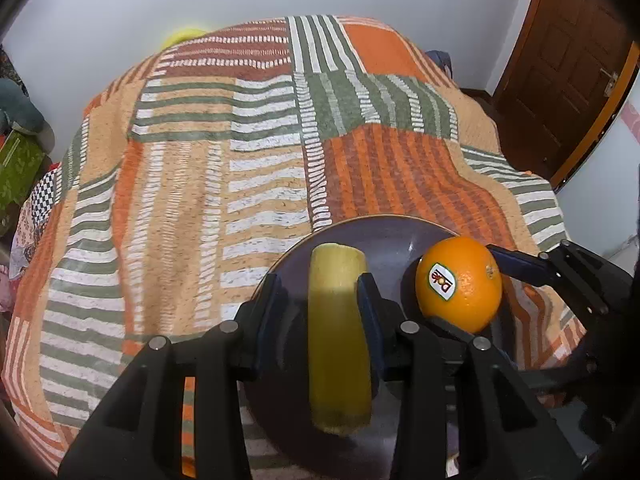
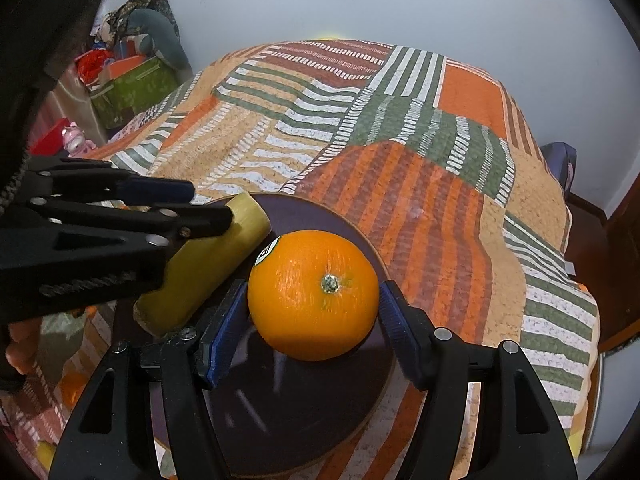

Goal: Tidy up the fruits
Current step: 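Open both tools to set the orange and cylinder on the plate, then grasp the large orange with the right tool while the left tool grasps the second yellow cylinder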

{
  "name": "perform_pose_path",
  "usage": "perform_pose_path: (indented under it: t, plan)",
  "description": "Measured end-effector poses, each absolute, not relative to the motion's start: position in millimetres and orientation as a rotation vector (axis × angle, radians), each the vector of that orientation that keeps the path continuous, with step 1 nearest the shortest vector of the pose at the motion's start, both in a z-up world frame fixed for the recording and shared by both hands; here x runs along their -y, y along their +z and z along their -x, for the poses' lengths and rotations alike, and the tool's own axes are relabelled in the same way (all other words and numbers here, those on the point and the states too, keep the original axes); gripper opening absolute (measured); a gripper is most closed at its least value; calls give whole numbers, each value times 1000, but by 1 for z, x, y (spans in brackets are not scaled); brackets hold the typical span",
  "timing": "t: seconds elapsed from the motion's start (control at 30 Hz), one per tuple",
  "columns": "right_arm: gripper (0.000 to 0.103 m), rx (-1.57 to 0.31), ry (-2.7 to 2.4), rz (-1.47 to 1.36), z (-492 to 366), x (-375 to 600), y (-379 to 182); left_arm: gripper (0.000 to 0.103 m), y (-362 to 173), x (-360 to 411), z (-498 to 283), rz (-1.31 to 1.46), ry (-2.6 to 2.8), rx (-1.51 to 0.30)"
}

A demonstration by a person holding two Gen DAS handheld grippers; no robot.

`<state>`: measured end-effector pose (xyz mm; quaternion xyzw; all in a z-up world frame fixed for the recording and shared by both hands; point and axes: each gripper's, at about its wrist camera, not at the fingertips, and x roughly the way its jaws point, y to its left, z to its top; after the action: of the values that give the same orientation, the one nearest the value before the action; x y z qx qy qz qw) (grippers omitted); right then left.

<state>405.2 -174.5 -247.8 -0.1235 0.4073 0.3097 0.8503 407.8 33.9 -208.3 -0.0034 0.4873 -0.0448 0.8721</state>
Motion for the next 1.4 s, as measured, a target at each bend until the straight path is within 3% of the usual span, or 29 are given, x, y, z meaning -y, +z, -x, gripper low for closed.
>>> perform_pose_path:
  t: [0.33, 0.4, 0.57, 0.7, 1.0, 1.4]
  plan:
    - [69, -766, 639, 222, -378, 192, -207, 47, -170, -48, -355, -25, -71, -912]
    - [69, -754, 632, 215, -370, 198, -200, 57, -160, -53, -338, -34, -59, -877]
    - [71, -750, 619, 195, -352, 209, -191, 65, -140, -64, -302, -39, -37, -828]
    - [71, -771, 631, 177, -335, 217, -192, 79, -130, -72, -275, -36, -28, -820]
    - [72, -835, 639, 184, -301, 228, -213, 94, -130, -73, -227, -27, -15, -805]
    - [72, -926, 654, 200, -304, 218, -251, 96, -152, -58, -211, -57, -32, -862]
